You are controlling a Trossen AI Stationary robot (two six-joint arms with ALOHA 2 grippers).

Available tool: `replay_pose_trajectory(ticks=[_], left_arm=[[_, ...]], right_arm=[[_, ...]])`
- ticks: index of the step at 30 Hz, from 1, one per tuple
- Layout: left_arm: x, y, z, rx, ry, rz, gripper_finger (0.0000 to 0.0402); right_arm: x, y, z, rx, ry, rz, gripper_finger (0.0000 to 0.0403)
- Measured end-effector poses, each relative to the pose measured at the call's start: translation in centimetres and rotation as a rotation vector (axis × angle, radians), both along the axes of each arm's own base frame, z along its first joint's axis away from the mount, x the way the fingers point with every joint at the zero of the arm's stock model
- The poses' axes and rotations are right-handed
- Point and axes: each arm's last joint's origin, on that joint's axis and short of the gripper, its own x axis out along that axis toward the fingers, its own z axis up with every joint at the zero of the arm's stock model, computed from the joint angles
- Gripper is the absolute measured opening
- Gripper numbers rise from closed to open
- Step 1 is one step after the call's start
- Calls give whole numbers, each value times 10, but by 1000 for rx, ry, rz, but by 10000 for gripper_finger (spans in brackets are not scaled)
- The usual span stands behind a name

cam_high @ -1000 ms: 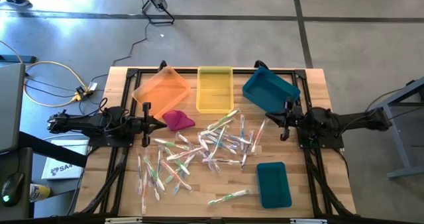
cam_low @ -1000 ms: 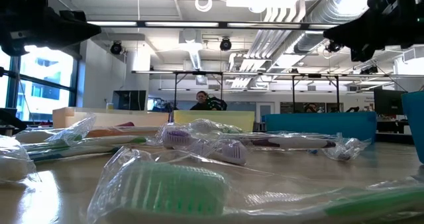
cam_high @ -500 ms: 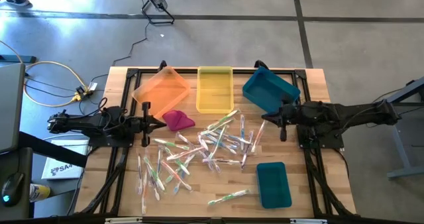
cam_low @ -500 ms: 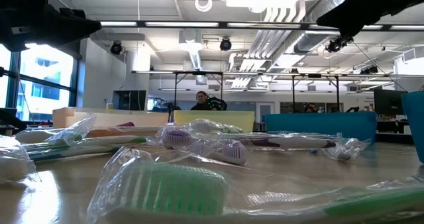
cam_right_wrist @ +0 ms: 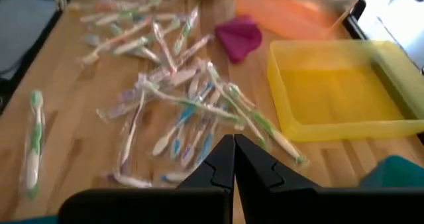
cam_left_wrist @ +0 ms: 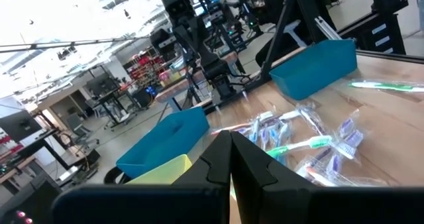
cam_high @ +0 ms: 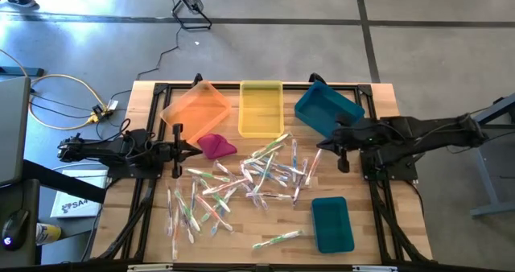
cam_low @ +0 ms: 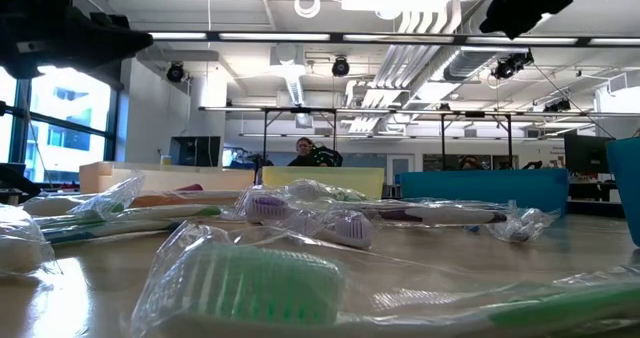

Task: Pick & Place Toothbrushes
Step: Put the orange toothbrush into the top blue bin

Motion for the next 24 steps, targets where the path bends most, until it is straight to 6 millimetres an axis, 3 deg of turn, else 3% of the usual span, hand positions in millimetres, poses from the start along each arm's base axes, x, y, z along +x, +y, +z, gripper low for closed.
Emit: replay_pose_trajectory(ticks=[24], left_arm=[[0, 0, -1, 1, 15, 0, 0]], right_arm=[[47, 1, -57, -94, 448, 0, 3]])
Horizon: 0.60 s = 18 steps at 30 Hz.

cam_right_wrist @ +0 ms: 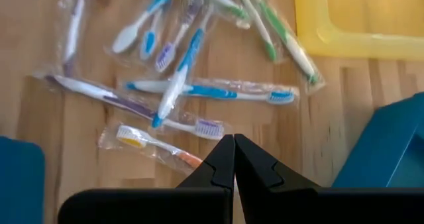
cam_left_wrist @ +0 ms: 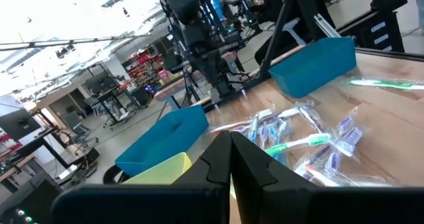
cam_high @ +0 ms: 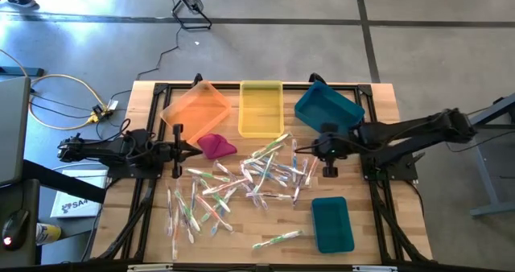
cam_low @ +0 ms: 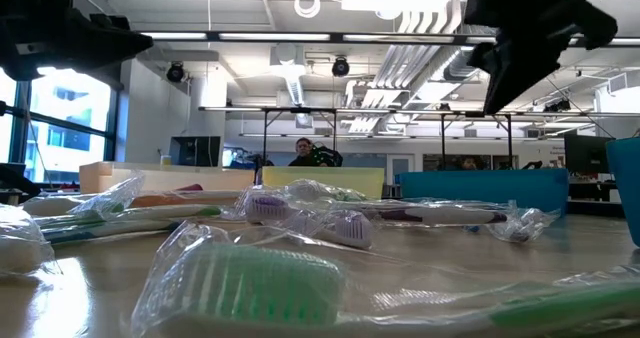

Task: Pick & Place Toothbrushes
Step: Put the orange toothbrush into the top blue bin

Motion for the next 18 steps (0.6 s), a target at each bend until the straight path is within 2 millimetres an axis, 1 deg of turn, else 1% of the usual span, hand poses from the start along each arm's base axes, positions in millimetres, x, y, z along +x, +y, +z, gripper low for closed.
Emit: replay_pose_trajectory(ticks=[3, 8, 14, 18], left_arm=[[0, 0, -2, 0, 17, 3, 0], [0, 1, -4, -1, 41, 48, 0], [0, 2, -4, 63, 43, 82, 0], [0, 2, -3, 84, 37, 86, 0]], right_arm=[[6, -3, -8, 12, 38, -38, 3], [13, -7, -20, 26, 103, -47, 3], [10, -11, -27, -6, 207, 112, 3], [10, -15, -27, -6, 217, 125, 3]])
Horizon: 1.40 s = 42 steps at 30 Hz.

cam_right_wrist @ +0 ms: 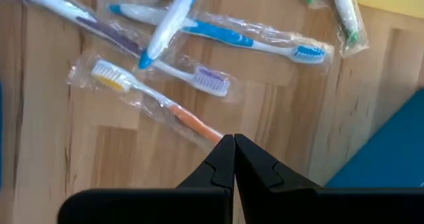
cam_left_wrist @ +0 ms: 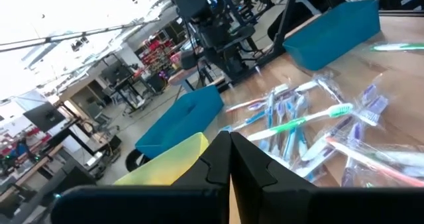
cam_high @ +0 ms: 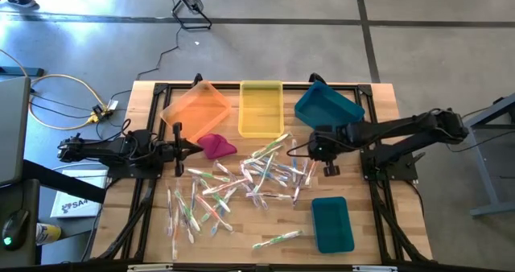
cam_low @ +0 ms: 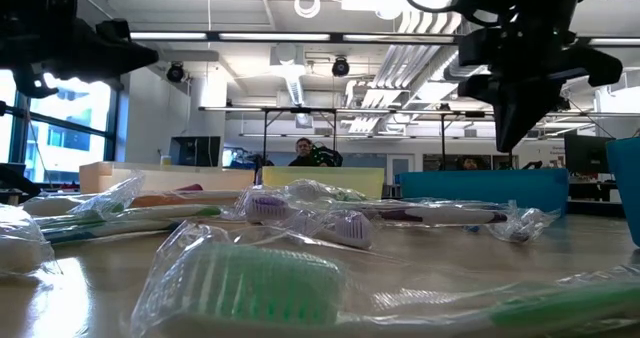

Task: Pick & Place Toothbrushes
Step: Put the orange toothbrush into the top blue bin

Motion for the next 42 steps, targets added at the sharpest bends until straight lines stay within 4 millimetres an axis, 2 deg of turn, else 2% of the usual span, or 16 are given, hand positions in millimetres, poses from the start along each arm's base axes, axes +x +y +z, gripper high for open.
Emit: replay_pose_trajectory(ticks=[10, 13, 16, 24, 28, 35, 42], left_arm=[[0, 0, 0, -1, 0, 0, 0], [0, 0, 0, -1, 0, -1, 0], [0, 0, 0, -1, 0, -1, 0], [0, 0, 0, -1, 0, -1, 0], [0, 0, 0, -1, 0, -1, 0], [0, 0, 0, -2, 0, 12, 0], [0, 1, 0, -3, 0, 33, 0]], right_arm=[[2, -3, 1, 6, -28, -42, 4], [2, -3, 1, 8, -28, -43, 19], [2, -3, 1, 11, -28, -42, 54], [2, -3, 1, 13, -28, -48, 181], [1, -2, -2, 31, -20, -64, 220], [-5, 5, -26, 51, -23, -22, 230], [-5, 7, -36, 45, -68, -13, 229]])
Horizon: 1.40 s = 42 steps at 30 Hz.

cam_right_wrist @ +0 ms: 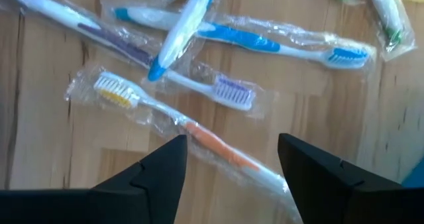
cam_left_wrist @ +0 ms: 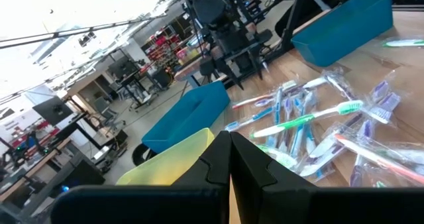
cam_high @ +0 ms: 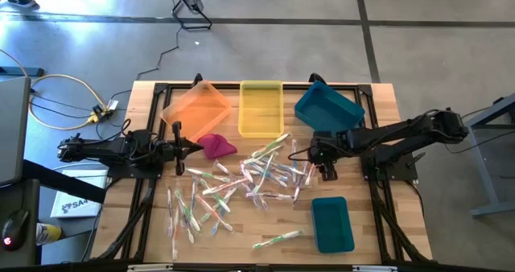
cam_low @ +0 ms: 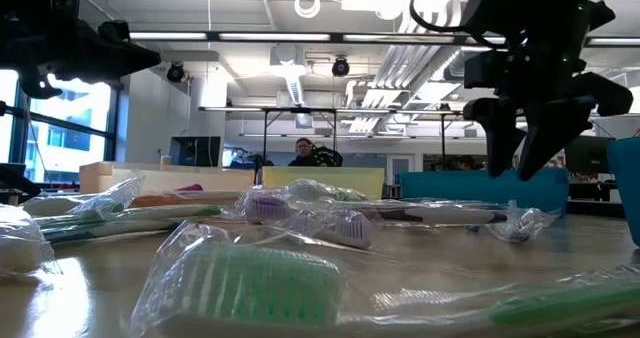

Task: Pick & Place Toothbrushes
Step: Put the orange toothbrush into the top blue bin

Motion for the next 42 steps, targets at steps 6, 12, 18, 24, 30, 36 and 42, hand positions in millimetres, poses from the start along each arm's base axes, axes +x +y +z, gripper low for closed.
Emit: replay_pose_trajectory(ticks=[6, 12, 18, 24, 30, 36, 42], left_arm=[[0, 0, 0, 0, 0, 0, 0], [0, 0, 0, 0, 0, 0, 0], [0, 0, 0, 0, 1, 0, 0], [0, 0, 0, 0, 3, 0, 0], [0, 0, -1, 0, 8, 0, 0], [0, 0, -1, 0, 8, -1, 0], [0, 0, -1, 0, 7, -1, 0]], right_arm=[[-5, 1, -14, 30, -1, 6, 229], [0, 1, -34, 26, 19, 15, 229], [10, 2, -53, 36, 61, 46, 229], [11, 2, -57, 46, 78, 48, 229], [8, 2, -51, 46, 63, 47, 226], [6, 3, -52, 65, 89, 16, 186], [4, 6, -53, 83, 108, -37, 128]])
